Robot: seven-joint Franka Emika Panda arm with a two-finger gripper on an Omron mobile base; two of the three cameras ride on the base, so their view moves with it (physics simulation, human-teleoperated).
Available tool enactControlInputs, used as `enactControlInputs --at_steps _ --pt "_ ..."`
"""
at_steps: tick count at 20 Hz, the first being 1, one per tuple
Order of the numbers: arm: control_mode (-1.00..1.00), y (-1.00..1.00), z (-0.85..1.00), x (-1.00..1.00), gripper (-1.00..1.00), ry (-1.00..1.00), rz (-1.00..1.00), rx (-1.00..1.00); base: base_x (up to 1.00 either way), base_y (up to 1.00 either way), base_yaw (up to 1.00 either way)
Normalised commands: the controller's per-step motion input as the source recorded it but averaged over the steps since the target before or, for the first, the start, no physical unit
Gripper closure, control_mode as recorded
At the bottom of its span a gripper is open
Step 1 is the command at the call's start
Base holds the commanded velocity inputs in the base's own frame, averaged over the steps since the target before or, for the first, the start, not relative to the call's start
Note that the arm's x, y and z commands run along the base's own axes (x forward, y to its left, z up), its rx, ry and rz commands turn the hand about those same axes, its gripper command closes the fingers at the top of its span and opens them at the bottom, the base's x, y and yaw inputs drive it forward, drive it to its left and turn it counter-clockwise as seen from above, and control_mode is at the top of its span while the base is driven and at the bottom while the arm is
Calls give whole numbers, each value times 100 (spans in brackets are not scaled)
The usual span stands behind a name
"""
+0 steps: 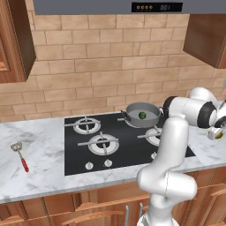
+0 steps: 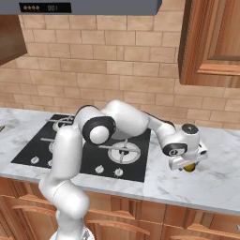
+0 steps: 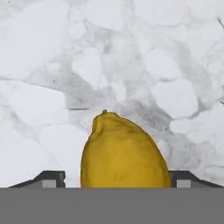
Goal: Put the avocado and lemon in the pot. Retrieve the spatula and lightly stir the vegetables in the pot.
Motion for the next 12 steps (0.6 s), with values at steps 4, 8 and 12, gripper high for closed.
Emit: enactControlInputs --at_steps 4,8,12 --pt "-100 0 5 -27 100 0 0 -4 0 0 0" --pt "-100 34 25 -41 100 -4 0 0 0 0 0" --pt "-100 73 17 -46 100 -13 -3 0 0 0 0"
